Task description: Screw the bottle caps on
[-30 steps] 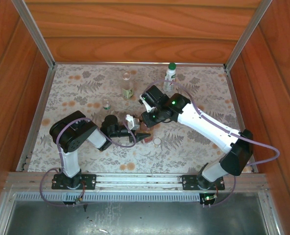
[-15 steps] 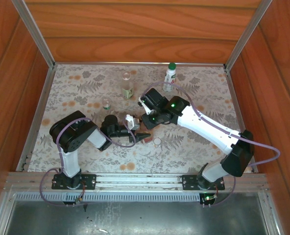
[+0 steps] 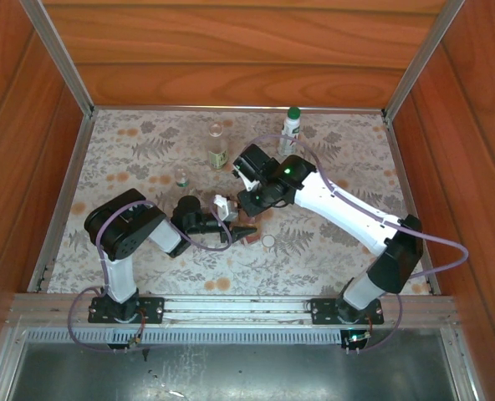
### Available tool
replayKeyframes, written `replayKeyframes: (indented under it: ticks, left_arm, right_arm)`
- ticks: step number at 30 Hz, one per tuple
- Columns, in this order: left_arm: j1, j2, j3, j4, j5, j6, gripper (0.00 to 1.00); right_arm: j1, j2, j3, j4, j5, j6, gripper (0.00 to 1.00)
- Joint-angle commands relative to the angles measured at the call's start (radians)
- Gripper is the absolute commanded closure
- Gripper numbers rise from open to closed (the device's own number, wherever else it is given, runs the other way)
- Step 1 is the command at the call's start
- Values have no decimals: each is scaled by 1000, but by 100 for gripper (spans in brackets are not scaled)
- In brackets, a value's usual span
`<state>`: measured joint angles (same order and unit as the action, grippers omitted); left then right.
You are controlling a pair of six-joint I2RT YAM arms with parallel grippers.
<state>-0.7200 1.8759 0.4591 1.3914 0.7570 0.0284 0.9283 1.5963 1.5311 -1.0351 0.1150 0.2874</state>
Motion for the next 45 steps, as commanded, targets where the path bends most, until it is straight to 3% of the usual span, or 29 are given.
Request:
replayKeyframes:
  ticks: [1, 17, 26, 31, 39, 45]
  left_arm:
    - [4, 14, 6, -23, 12, 1, 36]
    - [4, 11, 4, -25, 17, 4, 36]
    - [5, 11, 4, -29, 16, 3, 36]
    - [5, 12, 4, -29, 17, 3, 36]
    - [5, 12, 5, -31, 20, 5, 36]
    - [4, 12, 3, -31, 24, 14, 36]
  right_arm:
    - [2, 29, 13, -60, -37, 17, 70]
    - [-1, 54, 41, -75, -33, 45, 65]
    - [-2, -12, 1, 1, -47, 33, 37]
    - [-2, -63, -27, 20, -25, 33, 32]
    - [-43, -135, -98, 94, -40, 60, 56]
    - [-62, -107, -106, 90, -34, 60, 66]
